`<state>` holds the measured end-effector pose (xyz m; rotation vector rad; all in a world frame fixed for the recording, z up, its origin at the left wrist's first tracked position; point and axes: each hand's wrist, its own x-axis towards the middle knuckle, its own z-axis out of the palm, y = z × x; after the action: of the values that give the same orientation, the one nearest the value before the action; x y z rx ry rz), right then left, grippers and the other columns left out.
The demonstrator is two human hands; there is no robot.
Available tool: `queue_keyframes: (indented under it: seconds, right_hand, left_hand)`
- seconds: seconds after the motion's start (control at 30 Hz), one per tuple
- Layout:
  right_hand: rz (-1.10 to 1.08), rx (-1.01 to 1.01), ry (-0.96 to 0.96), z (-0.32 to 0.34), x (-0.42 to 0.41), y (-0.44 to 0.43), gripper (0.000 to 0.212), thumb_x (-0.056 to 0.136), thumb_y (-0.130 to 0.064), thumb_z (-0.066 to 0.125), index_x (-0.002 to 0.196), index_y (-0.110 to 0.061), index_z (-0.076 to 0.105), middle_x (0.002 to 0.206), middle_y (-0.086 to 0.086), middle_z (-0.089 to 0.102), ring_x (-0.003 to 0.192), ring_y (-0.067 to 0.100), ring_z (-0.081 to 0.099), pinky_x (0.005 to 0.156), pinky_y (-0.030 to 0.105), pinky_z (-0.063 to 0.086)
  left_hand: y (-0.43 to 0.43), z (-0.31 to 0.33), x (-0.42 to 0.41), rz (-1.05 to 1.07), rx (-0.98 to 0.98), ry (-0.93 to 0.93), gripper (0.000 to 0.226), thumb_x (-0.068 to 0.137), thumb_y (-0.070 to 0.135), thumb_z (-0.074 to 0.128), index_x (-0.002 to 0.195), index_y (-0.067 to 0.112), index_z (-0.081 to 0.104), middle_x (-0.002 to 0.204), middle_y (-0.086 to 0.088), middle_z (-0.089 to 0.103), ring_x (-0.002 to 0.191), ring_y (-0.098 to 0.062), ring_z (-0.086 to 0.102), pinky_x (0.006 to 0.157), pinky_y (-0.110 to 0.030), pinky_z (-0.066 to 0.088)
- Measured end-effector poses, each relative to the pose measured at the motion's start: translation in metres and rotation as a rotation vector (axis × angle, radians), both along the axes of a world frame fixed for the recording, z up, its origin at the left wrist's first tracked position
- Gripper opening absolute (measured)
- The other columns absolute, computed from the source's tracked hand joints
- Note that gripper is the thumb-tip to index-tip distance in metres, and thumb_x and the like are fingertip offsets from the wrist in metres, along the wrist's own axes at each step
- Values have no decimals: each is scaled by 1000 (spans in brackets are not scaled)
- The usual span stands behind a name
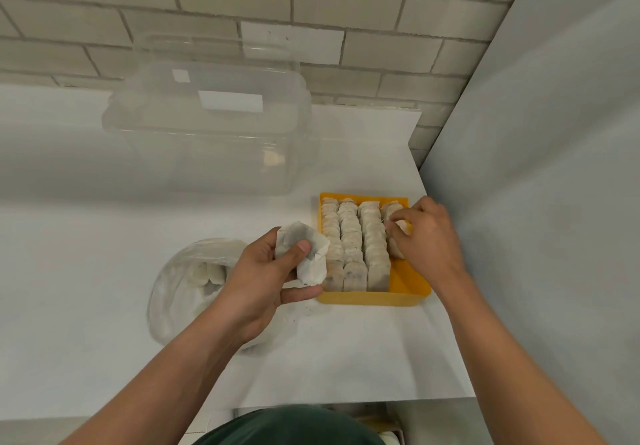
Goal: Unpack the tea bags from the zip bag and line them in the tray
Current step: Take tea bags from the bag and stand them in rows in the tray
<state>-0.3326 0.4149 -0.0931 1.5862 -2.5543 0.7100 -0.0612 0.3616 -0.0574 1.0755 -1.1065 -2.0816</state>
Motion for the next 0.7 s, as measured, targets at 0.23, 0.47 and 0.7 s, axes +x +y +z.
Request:
queue_keyframes:
  seconds: [0.23,0.47,0.7]
  right_hand:
    - [684,-263,-300,50,61,15,23,89,-5,78,109,-16,80,116,0,67,107,12,66,91,26,53]
    - [817,-186,3,43,65,17,21,96,-14,67,113,-12,77,126,7,65,108,19,66,89,31,56]
    - [725,-239,-20,37,69,26,18,97,-14,66,109,-10,78,118,4,71,104,17,69,90,32,56]
  left_hand:
    - [2,7,-6,-53,-34,-30,19,102,21,63,117,12,71,101,-6,78,84,-18,77,67,-34,64]
    - [-1,7,-4,-128,49,-28,21,100,25,65,115,14,74,101,-7,78,82,-18,76,63,-30,61]
    - [-6,9,-3,-172,202,60,22,102,8,56,121,4,67,99,-15,76,83,-25,77,64,-33,63]
